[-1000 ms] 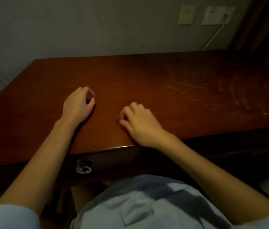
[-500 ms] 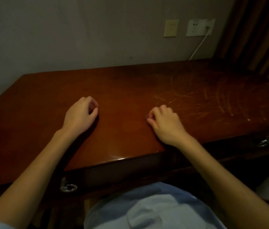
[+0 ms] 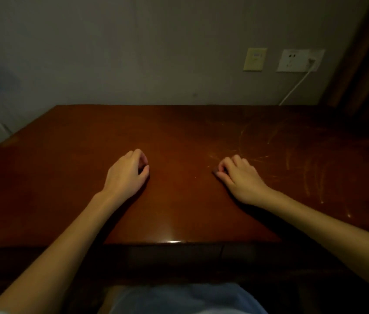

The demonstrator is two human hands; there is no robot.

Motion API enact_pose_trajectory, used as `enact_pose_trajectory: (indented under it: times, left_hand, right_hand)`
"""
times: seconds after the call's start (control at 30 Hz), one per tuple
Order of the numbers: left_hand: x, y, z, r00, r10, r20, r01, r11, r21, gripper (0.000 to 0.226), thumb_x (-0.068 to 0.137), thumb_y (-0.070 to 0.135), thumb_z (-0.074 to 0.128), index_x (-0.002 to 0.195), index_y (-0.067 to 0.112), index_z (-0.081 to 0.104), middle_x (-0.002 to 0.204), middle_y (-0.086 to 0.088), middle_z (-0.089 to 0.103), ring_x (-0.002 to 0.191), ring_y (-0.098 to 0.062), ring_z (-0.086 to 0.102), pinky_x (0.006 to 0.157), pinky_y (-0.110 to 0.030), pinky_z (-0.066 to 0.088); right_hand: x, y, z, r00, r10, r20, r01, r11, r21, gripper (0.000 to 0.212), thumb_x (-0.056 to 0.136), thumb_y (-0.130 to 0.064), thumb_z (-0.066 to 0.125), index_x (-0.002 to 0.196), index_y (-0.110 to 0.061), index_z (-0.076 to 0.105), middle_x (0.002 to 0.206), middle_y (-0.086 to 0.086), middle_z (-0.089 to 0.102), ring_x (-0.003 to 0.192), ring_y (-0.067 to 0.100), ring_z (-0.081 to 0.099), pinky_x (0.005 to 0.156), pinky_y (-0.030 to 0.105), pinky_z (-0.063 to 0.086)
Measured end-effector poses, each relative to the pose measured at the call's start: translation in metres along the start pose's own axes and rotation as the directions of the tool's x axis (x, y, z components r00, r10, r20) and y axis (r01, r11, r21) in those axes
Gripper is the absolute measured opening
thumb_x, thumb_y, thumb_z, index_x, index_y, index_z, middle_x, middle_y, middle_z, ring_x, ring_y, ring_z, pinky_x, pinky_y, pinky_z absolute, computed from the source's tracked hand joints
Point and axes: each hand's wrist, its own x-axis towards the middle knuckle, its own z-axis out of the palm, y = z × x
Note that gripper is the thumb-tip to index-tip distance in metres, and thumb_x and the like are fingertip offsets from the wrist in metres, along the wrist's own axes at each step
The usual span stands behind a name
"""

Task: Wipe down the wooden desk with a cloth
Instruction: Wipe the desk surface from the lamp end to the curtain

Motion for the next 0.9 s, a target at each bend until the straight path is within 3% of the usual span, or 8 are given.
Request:
enact_pose_trajectory:
  times: [0.1, 0.2, 0.3, 0.37, 0.57, 0.7, 0.8, 0.9]
  left_hand:
    - [-0.005, 0.004, 0.001, 0.998, -0.055, -0.020, 0.055, 0.998, 0.007, 0.013, 0.095, 0.028, 0.054, 0.106, 0.021, 0.054, 0.095, 0.007, 0.050, 0.084, -0.006, 0.051, 0.066, -0.018, 0.038]
    - [-0.010, 0.004, 0.002, 0.993, -0.105, -0.061, 0.106, 0.994, 0.013, 0.009, 0.094, 0.026, 0.055, 0.101, 0.021, 0.054, 0.094, 0.005, 0.052, 0.083, -0.010, 0.052, 0.067, -0.022, 0.039]
    - [-0.012, 0.001, 0.004, 0.991, -0.093, -0.100, 0.097, 0.995, 0.039, 0.006, 0.093, 0.025, 0.055, 0.097, 0.021, 0.053, 0.091, 0.005, 0.051, 0.082, -0.013, 0.053, 0.066, -0.024, 0.037]
    - [-0.013, 0.002, 0.005, 0.991, -0.091, -0.101, 0.097, 0.994, 0.053, 0.007, 0.093, 0.025, 0.055, 0.098, 0.020, 0.054, 0.091, 0.007, 0.050, 0.082, -0.010, 0.051, 0.066, -0.022, 0.037]
    - [-0.017, 0.005, 0.002, 0.988, -0.121, -0.091, 0.128, 0.990, 0.067, 0.010, 0.094, 0.026, 0.054, 0.102, 0.020, 0.056, 0.095, 0.006, 0.053, 0.084, -0.009, 0.053, 0.067, -0.021, 0.043]
    - [-0.018, 0.007, 0.000, 0.991, -0.112, -0.076, 0.117, 0.991, 0.062, 0.008, 0.094, 0.026, 0.054, 0.100, 0.021, 0.056, 0.094, 0.005, 0.054, 0.083, -0.010, 0.053, 0.066, -0.023, 0.045]
    - [-0.018, 0.006, 0.000, 0.990, -0.109, -0.084, 0.115, 0.991, 0.065, 0.005, 0.093, 0.026, 0.055, 0.097, 0.023, 0.055, 0.092, 0.007, 0.053, 0.082, -0.009, 0.053, 0.063, -0.020, 0.039]
    - [-0.017, 0.006, 0.000, 0.990, -0.116, -0.074, 0.121, 0.990, 0.072, 0.005, 0.093, 0.026, 0.055, 0.097, 0.023, 0.056, 0.092, 0.007, 0.053, 0.082, -0.009, 0.052, 0.063, -0.020, 0.040]
  right_hand:
    - [0.046, -0.029, 0.018, 0.997, -0.070, -0.025, 0.071, 0.997, 0.013, 0.024, 0.099, -0.040, 0.038, 0.111, -0.021, 0.048, 0.115, 0.002, 0.045, 0.111, 0.023, 0.043, 0.089, 0.034, 0.033]
    - [0.038, -0.073, 0.028, 0.942, -0.335, 0.027, 0.333, 0.942, 0.052, 0.023, 0.098, -0.039, 0.041, 0.110, -0.022, 0.049, 0.116, 0.004, 0.045, 0.110, 0.024, 0.043, 0.090, 0.037, 0.033]
    - [-0.012, -0.076, 0.020, 0.706, -0.707, 0.047, 0.692, 0.702, 0.168, 0.021, 0.097, -0.040, 0.041, 0.105, -0.023, 0.049, 0.108, 0.001, 0.043, 0.096, 0.017, 0.040, 0.082, 0.033, 0.032]
    - [-0.021, -0.042, 0.007, 0.606, -0.786, 0.122, 0.749, 0.615, 0.248, 0.024, 0.096, -0.047, 0.035, 0.101, -0.027, 0.047, 0.107, -0.004, 0.043, 0.093, 0.010, 0.038, 0.080, 0.028, 0.031]
    - [0.087, 0.049, -0.004, 0.931, -0.344, 0.120, 0.336, 0.938, 0.078, 0.020, 0.098, -0.042, 0.038, 0.101, -0.025, 0.046, 0.109, -0.001, 0.042, 0.107, 0.021, 0.045, 0.088, 0.031, 0.034]
    - [0.119, 0.008, 0.016, 0.954, -0.287, 0.081, 0.286, 0.958, 0.022, 0.020, 0.099, -0.040, 0.039, 0.107, -0.023, 0.047, 0.116, 0.004, 0.044, 0.111, 0.026, 0.044, 0.088, 0.035, 0.033]
    - [0.078, -0.033, 0.023, 0.841, -0.533, 0.089, 0.530, 0.846, 0.060, 0.023, 0.097, -0.041, 0.043, 0.109, -0.023, 0.049, 0.114, 0.002, 0.044, 0.106, 0.020, 0.043, 0.088, 0.035, 0.034]
    - [0.029, -0.025, 0.011, 0.598, -0.796, 0.093, 0.776, 0.605, 0.179, 0.020, 0.097, -0.044, 0.043, 0.101, -0.025, 0.048, 0.104, -0.007, 0.040, 0.091, 0.007, 0.034, 0.080, 0.021, 0.030]
